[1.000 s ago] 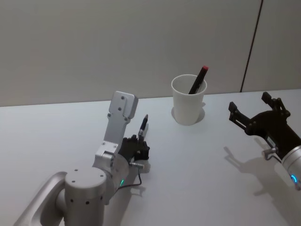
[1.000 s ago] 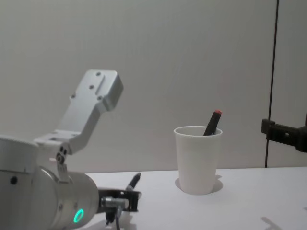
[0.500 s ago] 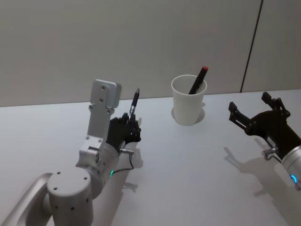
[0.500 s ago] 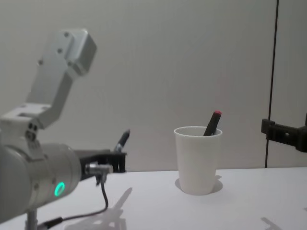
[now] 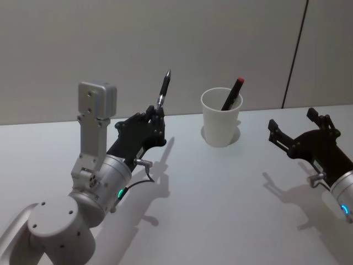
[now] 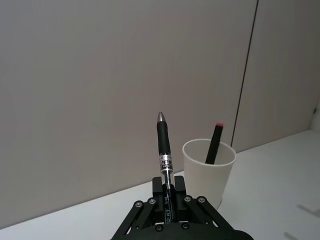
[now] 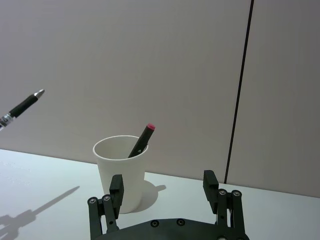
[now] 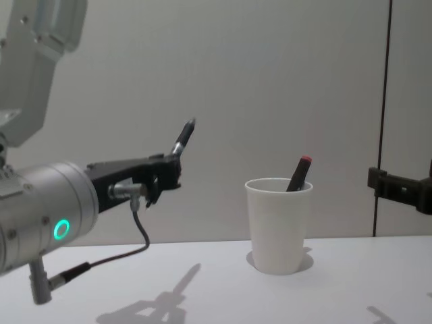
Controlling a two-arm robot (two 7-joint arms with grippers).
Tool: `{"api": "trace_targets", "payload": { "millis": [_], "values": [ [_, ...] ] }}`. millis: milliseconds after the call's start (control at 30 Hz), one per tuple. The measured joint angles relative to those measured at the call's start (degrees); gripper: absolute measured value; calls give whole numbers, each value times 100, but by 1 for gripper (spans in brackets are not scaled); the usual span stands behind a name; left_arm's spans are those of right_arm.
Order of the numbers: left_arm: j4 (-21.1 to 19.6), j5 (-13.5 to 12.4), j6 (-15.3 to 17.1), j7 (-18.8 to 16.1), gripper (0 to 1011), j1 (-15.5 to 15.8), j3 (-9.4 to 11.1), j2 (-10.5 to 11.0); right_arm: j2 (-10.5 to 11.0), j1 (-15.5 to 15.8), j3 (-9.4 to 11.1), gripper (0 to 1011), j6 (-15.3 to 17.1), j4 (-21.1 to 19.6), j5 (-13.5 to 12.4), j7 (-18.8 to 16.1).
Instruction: Place the pen into the pen holder.
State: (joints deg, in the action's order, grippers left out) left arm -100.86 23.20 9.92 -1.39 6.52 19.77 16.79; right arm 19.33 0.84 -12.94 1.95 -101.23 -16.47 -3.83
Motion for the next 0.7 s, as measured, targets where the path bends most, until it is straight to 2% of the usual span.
{"api": "trace_targets", "payload": {
  "millis": [100,233,300,533,700],
  "values": [
    [41,142,-216,316,138,23,-41,30,0,0,0,1001,0,0,0,0],
    [84,252,-357,572,138,53,-62,43,0,0,0,1001,0,0,0,0],
    [139,357,-473,885,138,91,-78,48,0,0,0,1001,0,0,0,0],
    [269,517,-601,1418,136,183,-89,39,0,0,0,1001,0,0,0,0],
    [404,642,-656,1934,136,284,-83,8,0,0,0,1001,0,0,0,0]
  ]
}}
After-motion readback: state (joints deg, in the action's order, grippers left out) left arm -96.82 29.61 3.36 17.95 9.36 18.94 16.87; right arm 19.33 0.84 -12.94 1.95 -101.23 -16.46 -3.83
